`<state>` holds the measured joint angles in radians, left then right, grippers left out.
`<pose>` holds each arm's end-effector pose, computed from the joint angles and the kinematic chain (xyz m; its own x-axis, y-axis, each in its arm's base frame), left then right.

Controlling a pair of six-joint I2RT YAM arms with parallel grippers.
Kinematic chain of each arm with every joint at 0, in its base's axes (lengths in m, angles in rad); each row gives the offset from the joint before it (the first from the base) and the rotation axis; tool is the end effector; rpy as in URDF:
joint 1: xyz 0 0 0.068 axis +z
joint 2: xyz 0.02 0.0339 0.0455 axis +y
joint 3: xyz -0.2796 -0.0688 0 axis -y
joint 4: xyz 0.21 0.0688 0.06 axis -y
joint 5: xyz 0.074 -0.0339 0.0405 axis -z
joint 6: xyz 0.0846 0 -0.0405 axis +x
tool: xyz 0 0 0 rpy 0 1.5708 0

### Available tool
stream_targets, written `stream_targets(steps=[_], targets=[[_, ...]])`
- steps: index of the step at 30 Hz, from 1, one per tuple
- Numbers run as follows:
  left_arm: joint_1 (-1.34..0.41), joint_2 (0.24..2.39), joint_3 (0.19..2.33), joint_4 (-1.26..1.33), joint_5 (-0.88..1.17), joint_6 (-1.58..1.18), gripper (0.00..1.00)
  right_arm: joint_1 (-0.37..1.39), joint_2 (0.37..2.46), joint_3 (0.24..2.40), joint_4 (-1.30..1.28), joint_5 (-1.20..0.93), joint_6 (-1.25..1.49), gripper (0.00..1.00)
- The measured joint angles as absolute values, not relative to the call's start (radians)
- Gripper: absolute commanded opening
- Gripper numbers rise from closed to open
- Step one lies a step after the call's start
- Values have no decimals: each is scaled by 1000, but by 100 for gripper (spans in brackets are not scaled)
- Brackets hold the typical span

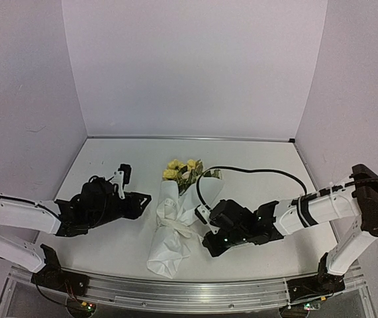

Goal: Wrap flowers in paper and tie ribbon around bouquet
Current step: Cross the half-tied ribbon with the folded bouquet.

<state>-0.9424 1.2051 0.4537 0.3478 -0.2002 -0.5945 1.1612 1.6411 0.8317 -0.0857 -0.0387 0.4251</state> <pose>0.1657 -0.1994 0.2135 -0.5751 -0.1423 -0.8056 0.4384 0.7778 -0.4504 0.1273 0.3014 0.1581 -0.6651 -0.4971 -0.5573 -0.7156 0.6375 0.2854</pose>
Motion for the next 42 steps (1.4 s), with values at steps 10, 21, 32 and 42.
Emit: stream_targets(steps=[10, 21, 32, 42], targets=[[-943, 1336, 854, 145, 190, -123, 39, 1184, 1632, 865, -137, -44, 424, 0], [-871, 1562, 1032, -158, 147, -7, 42, 1198, 1633, 881, -137, -38, 425, 0], [-808, 1650, 1128, -350, 217, 0, 34, 1198, 1633, 881, -137, -33, 442, 0], [-782, 1712, 1146, -428, 355, -20, 0, 1198, 1633, 882, -152, 18, 447, 0]])
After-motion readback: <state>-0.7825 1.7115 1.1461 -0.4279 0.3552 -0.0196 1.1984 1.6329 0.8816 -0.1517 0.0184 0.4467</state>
